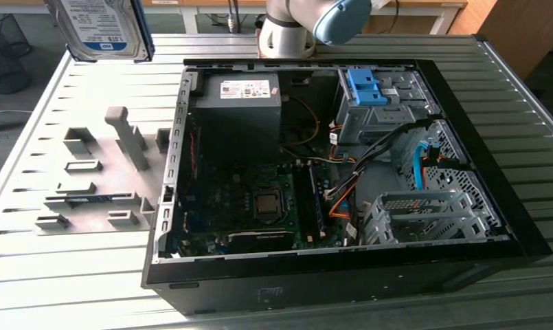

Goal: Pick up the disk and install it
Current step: 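Pick up the disk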

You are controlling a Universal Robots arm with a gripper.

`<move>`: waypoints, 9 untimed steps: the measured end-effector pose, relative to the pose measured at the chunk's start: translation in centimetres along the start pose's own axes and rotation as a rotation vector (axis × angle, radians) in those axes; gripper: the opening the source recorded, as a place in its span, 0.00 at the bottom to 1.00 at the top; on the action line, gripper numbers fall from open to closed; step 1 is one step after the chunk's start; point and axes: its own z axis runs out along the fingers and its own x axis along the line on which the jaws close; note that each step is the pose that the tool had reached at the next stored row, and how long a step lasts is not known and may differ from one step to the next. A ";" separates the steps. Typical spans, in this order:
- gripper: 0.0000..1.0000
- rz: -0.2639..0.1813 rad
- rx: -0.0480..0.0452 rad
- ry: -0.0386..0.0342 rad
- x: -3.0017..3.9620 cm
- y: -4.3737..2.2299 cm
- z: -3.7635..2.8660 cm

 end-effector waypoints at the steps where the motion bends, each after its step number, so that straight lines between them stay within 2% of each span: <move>1: 0.36 0.000 0.0000 0.0000 0.00 -0.03 0.00; 9: 0.36 0.000 0.0000 0.0000 -0.01 -0.30 0.00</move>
